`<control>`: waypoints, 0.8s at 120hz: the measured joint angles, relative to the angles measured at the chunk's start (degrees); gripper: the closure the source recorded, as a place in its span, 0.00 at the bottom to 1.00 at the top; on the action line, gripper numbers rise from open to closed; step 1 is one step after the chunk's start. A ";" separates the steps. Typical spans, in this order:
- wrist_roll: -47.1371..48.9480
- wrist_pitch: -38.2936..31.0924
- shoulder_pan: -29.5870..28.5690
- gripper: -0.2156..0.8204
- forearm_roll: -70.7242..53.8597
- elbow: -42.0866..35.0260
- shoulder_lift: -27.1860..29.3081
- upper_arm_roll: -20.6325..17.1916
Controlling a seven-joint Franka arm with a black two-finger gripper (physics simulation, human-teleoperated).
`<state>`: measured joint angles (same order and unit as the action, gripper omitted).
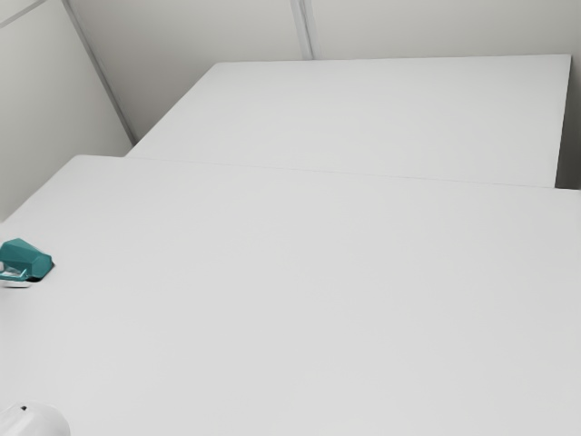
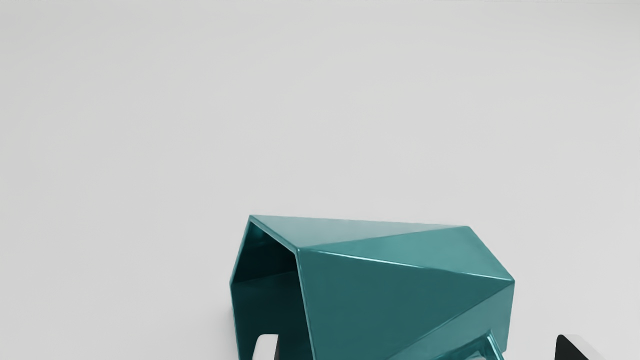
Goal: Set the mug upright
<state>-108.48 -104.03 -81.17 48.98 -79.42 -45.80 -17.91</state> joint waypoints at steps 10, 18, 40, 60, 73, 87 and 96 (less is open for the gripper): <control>-0.06 0.14 0.04 0.21 0.33 -0.09 -0.04 -0.11; -0.11 0.21 0.22 0.21 0.51 -0.25 -0.05 -0.17; -0.21 0.36 0.95 0.21 0.70 -0.69 -0.13 -0.19; -0.28 0.33 1.50 0.21 0.73 -2.23 0.17 -0.14; -0.32 0.04 1.65 0.21 0.75 -4.46 1.12 0.07; -0.35 -0.19 1.71 0.22 0.78 -5.47 1.91 0.15; -0.37 -0.28 1.82 0.27 0.95 -5.82 2.43 0.16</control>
<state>-108.85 -104.30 -79.36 49.92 -85.24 -43.38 -17.75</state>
